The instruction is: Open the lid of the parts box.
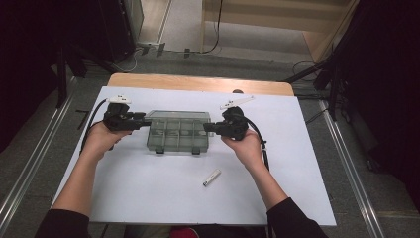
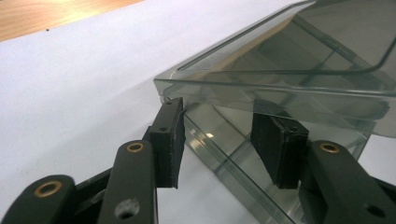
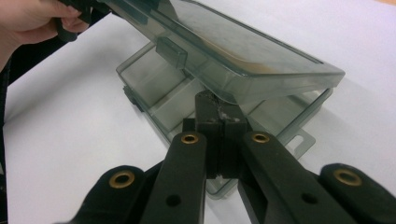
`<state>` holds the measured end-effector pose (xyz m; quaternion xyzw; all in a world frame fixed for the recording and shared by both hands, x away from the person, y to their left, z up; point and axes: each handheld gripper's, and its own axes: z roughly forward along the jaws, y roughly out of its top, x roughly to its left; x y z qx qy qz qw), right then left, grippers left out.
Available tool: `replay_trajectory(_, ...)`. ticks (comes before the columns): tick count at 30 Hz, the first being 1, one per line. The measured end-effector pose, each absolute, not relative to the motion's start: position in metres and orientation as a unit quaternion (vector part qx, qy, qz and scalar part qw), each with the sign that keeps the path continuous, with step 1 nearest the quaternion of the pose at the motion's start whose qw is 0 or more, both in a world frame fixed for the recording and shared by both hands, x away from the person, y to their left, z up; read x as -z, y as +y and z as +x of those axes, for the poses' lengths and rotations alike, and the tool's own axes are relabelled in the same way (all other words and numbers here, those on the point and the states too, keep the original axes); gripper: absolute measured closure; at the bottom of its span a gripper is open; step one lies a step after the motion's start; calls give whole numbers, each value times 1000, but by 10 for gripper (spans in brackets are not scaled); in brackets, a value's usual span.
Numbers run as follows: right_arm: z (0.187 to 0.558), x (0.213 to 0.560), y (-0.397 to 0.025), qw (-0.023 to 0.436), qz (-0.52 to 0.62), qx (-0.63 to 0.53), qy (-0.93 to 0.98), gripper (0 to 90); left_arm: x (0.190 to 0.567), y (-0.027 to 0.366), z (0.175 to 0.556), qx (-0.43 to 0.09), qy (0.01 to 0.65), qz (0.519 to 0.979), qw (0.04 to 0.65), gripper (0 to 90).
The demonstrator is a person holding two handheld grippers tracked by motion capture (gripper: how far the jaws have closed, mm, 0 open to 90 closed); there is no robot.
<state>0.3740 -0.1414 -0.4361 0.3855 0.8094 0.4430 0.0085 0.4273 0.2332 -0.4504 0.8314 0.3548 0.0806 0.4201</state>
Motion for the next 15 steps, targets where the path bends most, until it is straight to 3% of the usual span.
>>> replay_trajectory(8,370,444,-148,5,392,-443,806,828,449,232,427,-85,350,830,425,586)
replay_trajectory(12,369,448,-150,12,390,-444,806,759,450,231,427,-88,350,829,427,586)
replay_trajectory(15,369,448,-151,24,390,-449,803,655,449,232,428,-89,349,829,428,586)
